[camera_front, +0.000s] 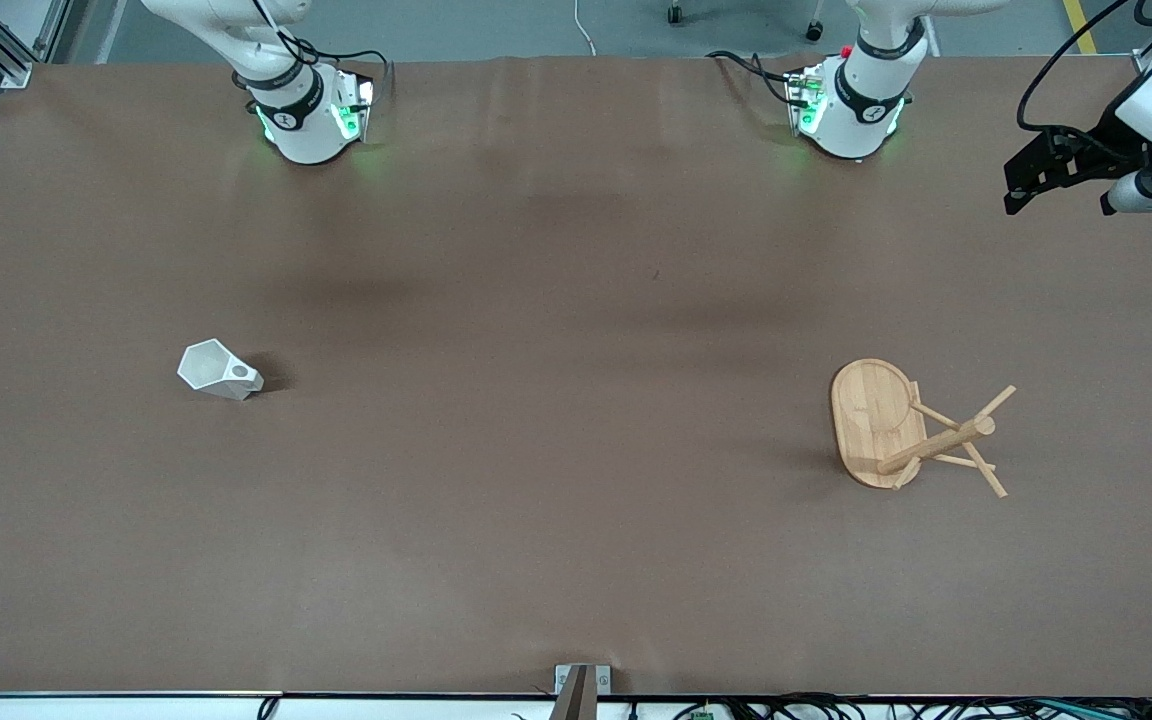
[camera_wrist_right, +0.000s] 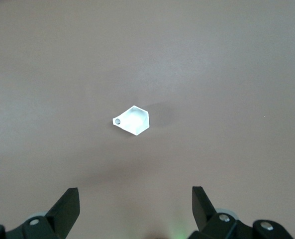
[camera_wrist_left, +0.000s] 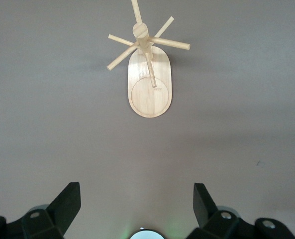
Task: Hang cup on rack
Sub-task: 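Reach the right gripper down to the white cup and grasp it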
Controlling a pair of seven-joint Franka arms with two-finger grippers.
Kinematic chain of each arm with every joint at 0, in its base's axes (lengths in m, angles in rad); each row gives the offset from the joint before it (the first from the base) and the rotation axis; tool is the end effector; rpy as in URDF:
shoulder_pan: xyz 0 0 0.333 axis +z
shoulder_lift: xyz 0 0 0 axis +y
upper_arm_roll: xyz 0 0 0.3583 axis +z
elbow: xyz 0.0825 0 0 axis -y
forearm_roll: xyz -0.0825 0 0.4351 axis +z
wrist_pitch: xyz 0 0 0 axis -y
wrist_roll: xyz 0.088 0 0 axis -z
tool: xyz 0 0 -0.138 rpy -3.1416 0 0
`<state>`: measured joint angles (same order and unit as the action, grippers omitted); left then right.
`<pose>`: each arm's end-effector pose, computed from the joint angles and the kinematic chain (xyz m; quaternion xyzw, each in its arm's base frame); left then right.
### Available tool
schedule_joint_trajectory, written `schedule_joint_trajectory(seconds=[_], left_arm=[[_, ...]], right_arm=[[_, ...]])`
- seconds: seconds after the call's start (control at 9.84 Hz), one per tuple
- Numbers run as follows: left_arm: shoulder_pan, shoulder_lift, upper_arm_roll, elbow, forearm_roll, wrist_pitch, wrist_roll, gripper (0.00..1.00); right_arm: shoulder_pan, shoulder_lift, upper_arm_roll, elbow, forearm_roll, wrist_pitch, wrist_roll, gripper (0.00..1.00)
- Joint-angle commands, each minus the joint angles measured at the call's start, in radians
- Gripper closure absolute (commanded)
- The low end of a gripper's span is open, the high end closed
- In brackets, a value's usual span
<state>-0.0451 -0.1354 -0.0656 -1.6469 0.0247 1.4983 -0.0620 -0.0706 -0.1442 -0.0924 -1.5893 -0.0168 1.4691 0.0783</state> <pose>0.5458 -0.0597 0.6681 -0.9996 0.0232 0.0053 0.0173 0.5347 -0.0948 0.6996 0.9926 -0.1209 0.0116 0.0022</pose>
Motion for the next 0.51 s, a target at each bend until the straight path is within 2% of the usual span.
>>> schedule_joint_trajectory(seconds=[0.0, 0.41], left_arm=[[-0.004, 0.007, 0.007, -0.027, 0.006, 0.002, 0.007, 0.0], [0.008, 0.019, 0.006, -0.025, -0.003, 0.003, 0.008, 0.0]], right_arm=[[-0.003, -0.008, 0.003, -0.009, -0.008, -0.003, 0.002, 0.0], [-0.001, 0.012, 0.003, -0.009, -0.009, -0.003, -0.008, 0.0]])
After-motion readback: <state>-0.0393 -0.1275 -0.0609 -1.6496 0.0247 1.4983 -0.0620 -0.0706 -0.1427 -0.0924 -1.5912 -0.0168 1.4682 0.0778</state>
